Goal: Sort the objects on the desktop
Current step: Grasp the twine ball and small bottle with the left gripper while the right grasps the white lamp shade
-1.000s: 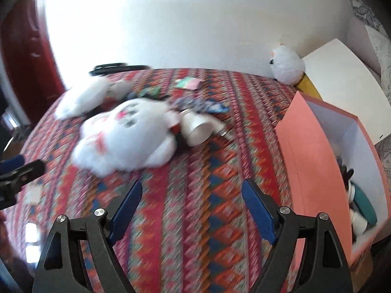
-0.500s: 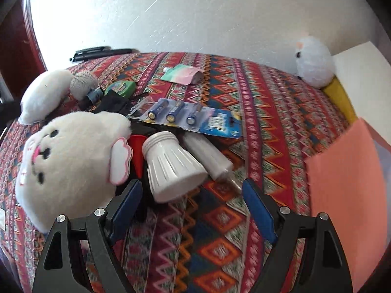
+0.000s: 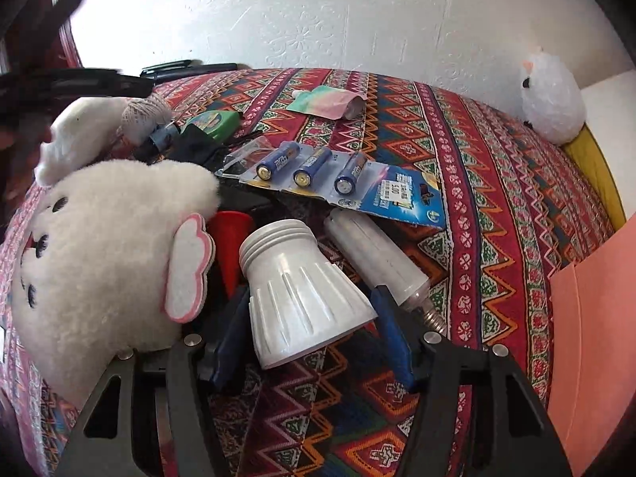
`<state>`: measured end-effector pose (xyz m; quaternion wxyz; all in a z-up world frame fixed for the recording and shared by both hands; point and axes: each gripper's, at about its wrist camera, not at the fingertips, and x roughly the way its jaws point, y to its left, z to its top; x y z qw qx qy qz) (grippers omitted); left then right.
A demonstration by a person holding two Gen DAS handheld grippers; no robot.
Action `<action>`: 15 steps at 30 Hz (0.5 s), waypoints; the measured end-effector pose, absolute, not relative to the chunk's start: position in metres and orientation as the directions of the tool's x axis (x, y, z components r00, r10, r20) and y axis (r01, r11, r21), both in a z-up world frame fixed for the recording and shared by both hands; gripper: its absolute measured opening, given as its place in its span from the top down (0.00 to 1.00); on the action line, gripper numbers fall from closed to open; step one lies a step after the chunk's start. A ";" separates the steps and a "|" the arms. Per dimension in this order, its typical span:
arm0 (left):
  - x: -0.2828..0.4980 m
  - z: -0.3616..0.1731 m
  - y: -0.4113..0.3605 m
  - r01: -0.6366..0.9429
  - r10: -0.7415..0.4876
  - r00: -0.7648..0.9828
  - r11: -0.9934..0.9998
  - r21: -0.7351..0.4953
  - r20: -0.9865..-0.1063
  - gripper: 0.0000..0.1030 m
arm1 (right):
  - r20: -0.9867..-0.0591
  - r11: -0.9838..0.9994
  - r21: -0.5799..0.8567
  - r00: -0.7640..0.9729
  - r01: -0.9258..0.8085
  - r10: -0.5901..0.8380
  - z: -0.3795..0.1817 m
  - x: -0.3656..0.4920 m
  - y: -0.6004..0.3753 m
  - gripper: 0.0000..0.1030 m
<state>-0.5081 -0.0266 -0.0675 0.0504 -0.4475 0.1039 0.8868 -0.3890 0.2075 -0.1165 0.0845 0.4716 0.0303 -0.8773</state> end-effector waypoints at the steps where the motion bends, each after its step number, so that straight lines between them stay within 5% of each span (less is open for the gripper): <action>1: -0.512 -0.072 -0.025 -0.185 -0.012 -0.590 -0.971 0.149 -0.807 0.18 | -0.832 -0.984 0.027 -0.541 0.178 -0.121 -0.117 -0.388 0.208 0.38; 9: -0.540 -0.104 -0.016 -0.203 -0.077 -0.558 -0.953 0.226 -0.826 0.25 | -0.837 -0.983 0.030 -0.534 0.182 -0.124 -0.120 -0.383 0.210 0.40; 15: -0.488 -0.070 -0.032 -0.174 0.026 -0.603 -0.980 0.100 -0.797 0.25 | -0.841 -0.986 0.027 -0.529 0.162 -0.110 -0.114 -0.358 0.212 0.40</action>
